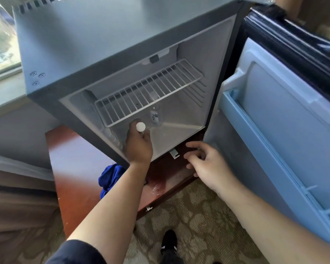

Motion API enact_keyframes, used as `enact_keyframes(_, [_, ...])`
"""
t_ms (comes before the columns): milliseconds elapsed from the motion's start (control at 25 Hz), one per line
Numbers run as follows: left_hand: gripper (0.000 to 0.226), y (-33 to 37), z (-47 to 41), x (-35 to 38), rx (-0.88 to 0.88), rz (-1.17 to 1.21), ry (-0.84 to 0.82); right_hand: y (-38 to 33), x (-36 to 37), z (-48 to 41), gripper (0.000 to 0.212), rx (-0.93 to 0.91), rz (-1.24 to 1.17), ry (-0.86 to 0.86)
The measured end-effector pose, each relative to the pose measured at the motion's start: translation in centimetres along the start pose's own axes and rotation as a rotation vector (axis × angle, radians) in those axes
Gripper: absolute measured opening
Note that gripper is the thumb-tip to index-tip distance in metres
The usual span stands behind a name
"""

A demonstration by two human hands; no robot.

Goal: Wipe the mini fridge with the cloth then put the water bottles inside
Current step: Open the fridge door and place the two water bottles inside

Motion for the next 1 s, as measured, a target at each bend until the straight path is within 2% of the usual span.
enact_keyframes(200, [0.033, 1.1, -3.2, 1.5, -0.055, 0.1, 0.071, -0.6, 0.6, -0.7, 0.029, 0.014, -0.044, -0.01])
enact_keyframes(400, [0.064, 1.4, -6.5, 2.7, -0.123, 0.057, 0.187, -0.2, 0.6, -0.8, 0.027, 0.035, -0.009, -0.005])
enact_keyframes(520, [0.055, 1.5, -8.3, 3.4, -0.054, 0.146, 0.221, -0.3, 0.2, -1.4, 0.026, 0.071, -0.01, 0.027])
enact_keyframes(640, [0.062, 3.0, -7.7, 2.7, -0.078, 0.248, 0.111, -0.5, 0.3, -2.1, 0.024, 0.073, -0.013, 0.057])
enact_keyframes(720, [0.051, 3.4, -6.7, 2.3, -0.221, 0.2, -0.051, -0.4, 0.7, -2.1, 0.024, 0.067, -0.014, 0.063])
enact_keyframes(800, [0.041, 4.0, -5.5, 2.2, -0.294, 0.17, -0.123, -0.4, 0.9, -2.0, 0.024, 0.058, -0.009, 0.063])
enact_keyframes(840, [0.041, 4.3, -5.5, 2.2, -0.293, 0.167, -0.128, -0.5, 0.8, -1.8, 0.024, 0.057, -0.008, 0.067])
enact_keyframes(1000, [0.063, 2.2, -9.0, 2.9, 0.02, 0.16, 0.089, -0.6, 0.1, -1.2, 0.025, 0.061, -0.007, 0.1])
Point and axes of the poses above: each hand's wrist, its own z-axis away from the middle knuckle, its own x-axis out of the palm, y = z × x, the point moved 3 cm from there along -z, towards the middle knuckle, and after that the axes turned 15 degrees about -x, right-handed, at the moved point
